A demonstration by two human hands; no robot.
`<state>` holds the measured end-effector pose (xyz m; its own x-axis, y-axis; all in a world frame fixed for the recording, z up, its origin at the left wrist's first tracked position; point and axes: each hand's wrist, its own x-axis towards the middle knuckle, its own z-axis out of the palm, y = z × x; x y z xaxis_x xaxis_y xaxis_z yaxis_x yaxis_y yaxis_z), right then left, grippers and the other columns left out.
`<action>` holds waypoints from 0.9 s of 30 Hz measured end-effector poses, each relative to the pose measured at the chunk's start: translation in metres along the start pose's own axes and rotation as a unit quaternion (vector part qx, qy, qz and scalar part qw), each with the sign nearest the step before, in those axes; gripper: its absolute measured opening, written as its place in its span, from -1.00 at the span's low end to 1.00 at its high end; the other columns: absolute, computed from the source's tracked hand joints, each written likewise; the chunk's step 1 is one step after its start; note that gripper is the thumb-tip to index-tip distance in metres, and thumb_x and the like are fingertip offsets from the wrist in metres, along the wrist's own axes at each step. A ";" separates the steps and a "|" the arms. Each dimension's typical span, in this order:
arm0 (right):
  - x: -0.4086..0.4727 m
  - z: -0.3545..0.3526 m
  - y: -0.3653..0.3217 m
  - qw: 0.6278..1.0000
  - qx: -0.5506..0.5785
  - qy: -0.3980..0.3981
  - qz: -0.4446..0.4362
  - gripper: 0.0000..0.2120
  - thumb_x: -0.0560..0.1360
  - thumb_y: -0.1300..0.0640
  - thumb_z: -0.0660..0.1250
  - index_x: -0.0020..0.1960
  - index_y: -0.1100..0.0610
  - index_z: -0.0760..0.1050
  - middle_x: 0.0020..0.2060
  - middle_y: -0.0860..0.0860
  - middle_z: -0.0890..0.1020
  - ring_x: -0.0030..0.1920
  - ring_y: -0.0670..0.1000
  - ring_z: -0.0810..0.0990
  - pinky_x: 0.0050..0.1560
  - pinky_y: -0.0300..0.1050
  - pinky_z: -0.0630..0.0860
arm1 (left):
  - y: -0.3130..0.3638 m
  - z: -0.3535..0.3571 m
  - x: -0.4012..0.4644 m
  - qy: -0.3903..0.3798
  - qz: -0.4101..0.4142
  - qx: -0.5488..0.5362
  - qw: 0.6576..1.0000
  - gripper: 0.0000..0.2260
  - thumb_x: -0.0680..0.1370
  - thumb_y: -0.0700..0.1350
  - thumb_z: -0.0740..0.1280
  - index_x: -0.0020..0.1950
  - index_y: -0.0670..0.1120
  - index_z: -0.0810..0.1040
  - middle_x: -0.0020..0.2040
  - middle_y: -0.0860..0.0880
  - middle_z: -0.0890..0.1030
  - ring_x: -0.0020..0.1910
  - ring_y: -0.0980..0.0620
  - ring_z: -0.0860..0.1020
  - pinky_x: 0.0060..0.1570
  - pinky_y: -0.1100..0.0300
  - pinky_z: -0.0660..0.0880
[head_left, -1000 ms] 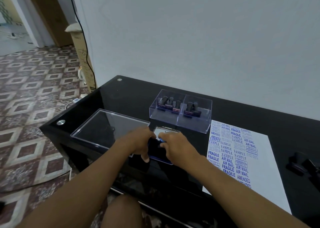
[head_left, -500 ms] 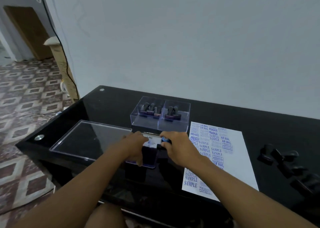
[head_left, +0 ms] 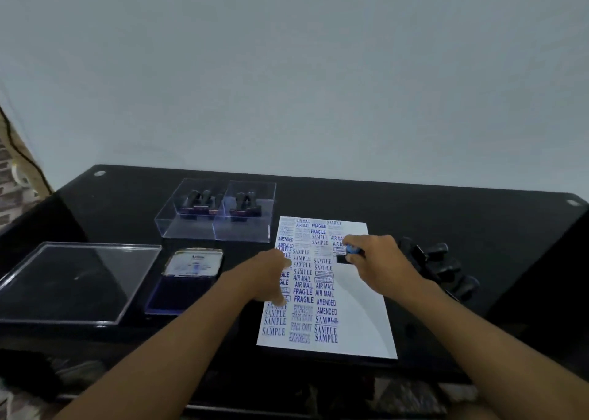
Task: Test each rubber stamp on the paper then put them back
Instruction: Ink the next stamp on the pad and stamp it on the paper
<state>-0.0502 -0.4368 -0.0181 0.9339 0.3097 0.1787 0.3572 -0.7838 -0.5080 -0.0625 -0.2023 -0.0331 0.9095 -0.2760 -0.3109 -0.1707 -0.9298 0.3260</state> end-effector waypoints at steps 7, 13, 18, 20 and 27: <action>0.000 0.006 0.016 1.000 -0.001 -0.009 -0.006 -0.74 0.51 0.35 0.23 -0.30 0.22 0.23 -0.43 0.07 0.35 -0.46 -0.07 0.30 -0.38 -0.18 0.18 | -0.004 0.004 0.008 -0.014 -0.013 -0.002 1.000 -0.22 0.38 -0.06 0.55 0.51 -0.10 0.26 0.47 -0.05 0.31 0.42 -0.05 0.34 0.38 0.08 0.29; 0.003 0.016 0.019 1.000 0.017 -0.015 0.010 -0.83 0.52 0.33 0.24 -0.23 0.29 0.34 -0.35 0.18 0.48 -0.40 -0.03 0.24 -0.34 -0.13 0.23 | -0.005 0.004 0.009 -0.006 -0.009 -0.007 1.000 -0.23 0.38 -0.07 0.55 0.51 -0.11 0.27 0.47 -0.04 0.31 0.42 -0.05 0.34 0.37 0.08 0.29; 0.004 0.018 0.018 0.999 0.019 -0.025 0.013 -0.85 0.52 0.33 0.23 -0.22 0.31 0.35 -0.36 0.14 0.45 -0.42 -0.08 0.25 -0.36 -0.17 0.22 | -0.007 0.004 0.009 -0.006 -0.005 -0.008 1.000 -0.22 0.38 -0.06 0.55 0.51 -0.12 0.26 0.47 -0.04 0.31 0.43 -0.06 0.32 0.39 0.07 0.28; 0.004 0.019 0.018 0.999 0.019 -0.025 0.012 -0.79 0.52 0.34 0.22 -0.27 0.27 0.27 -0.40 0.05 0.37 -0.45 -0.08 0.25 -0.38 -0.23 0.18 | -0.008 0.005 0.010 -0.008 -0.006 -0.013 1.000 -0.21 0.37 -0.07 0.55 0.51 -0.12 0.26 0.46 -0.04 0.32 0.42 -0.05 0.34 0.40 0.05 0.30; 0.005 0.024 0.022 1.000 0.013 -0.028 0.005 -0.78 0.53 0.31 0.23 -0.26 0.25 0.29 -0.39 0.08 0.40 -0.39 -0.02 0.22 -0.35 -0.15 0.20 | -0.009 0.006 0.011 -0.008 -0.006 -0.023 1.000 -0.21 0.37 -0.07 0.56 0.51 -0.11 0.26 0.46 -0.04 0.33 0.41 -0.06 0.35 0.39 0.03 0.32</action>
<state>-0.0384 -0.4399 -0.0484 0.9347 0.3322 0.1265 0.3467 -0.7728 -0.5316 -0.0531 -0.1981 -0.0453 0.9049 -0.2691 -0.3299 -0.1420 -0.9212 0.3621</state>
